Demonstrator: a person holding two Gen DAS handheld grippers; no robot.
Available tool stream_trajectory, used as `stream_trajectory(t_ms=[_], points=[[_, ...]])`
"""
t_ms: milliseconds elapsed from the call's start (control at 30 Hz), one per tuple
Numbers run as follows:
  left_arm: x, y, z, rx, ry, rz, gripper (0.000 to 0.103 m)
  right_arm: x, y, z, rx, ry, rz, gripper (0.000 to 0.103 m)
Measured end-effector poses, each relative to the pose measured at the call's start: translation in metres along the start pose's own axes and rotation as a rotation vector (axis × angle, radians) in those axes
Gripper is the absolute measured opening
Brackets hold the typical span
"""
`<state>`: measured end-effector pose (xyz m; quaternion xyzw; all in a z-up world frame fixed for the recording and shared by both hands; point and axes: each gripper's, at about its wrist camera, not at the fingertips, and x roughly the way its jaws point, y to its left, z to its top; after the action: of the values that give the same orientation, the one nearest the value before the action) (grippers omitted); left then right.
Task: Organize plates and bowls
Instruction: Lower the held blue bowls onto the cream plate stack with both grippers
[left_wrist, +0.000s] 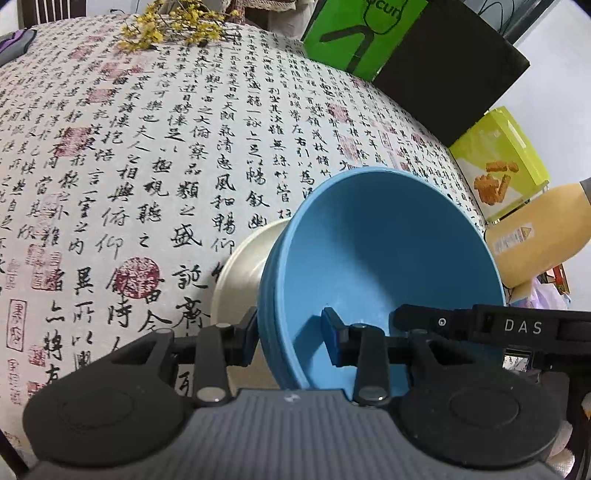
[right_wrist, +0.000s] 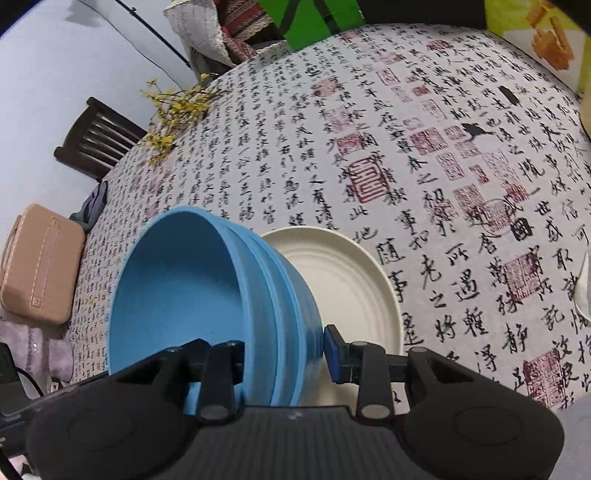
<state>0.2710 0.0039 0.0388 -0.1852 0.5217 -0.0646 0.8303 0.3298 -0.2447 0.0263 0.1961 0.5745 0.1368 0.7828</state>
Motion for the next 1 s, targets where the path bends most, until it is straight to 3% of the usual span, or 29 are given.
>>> stream_trajectory(t_ms=[400, 667, 933, 1000], points=[[0.019, 0.001, -0.005, -0.009, 0.041, -0.012, 0.036, 0.009, -0.015, -0.002, 0.026, 0.026, -0.027, 0.031], [0.02, -0.005, -0.005, 0.018, 0.017, -0.003, 0.036, 0.014, -0.024, -0.004, 0.03, 0.023, -0.012, 0.032], [0.024, -0.005, -0.005, 0.038, 0.027, -0.009, 0.038, 0.014, -0.03, -0.012, 0.027, 0.006, 0.021, 0.036], [0.024, -0.005, -0.004, 0.052, 0.027, -0.025, 0.043, 0.014, -0.03, -0.014, 0.024, -0.001, 0.023, 0.038]])
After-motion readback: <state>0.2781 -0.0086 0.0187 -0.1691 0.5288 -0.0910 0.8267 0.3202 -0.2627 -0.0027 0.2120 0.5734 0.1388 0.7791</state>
